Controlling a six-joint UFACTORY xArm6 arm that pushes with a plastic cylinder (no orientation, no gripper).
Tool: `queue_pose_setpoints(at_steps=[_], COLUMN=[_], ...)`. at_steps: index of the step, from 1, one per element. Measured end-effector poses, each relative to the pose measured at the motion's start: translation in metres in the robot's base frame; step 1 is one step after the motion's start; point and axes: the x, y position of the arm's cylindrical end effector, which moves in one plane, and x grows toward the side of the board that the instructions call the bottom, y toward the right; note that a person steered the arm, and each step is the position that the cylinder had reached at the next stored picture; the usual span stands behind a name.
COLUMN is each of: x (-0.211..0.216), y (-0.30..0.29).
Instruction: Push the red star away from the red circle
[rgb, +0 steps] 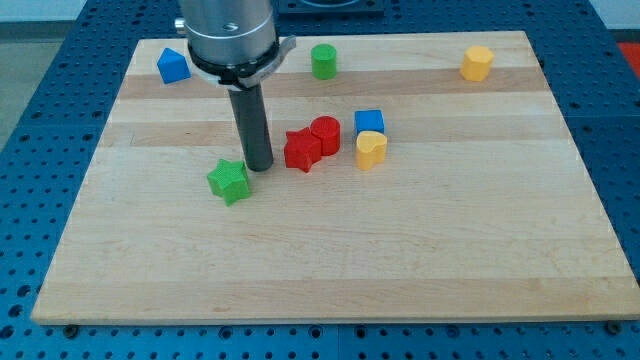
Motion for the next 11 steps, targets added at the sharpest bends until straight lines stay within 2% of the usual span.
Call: queue_pose_setpoints(at_steps=[1, 2, 4, 5, 6, 9, 10, 11], x=[0.011, 0.028, 0.022, 0.002, 0.002, -0.034, -0.026, -0.006], y=[0.006, 0.086, 0.112, 0.107, 0.08, -0.072, -0.069, -0.036])
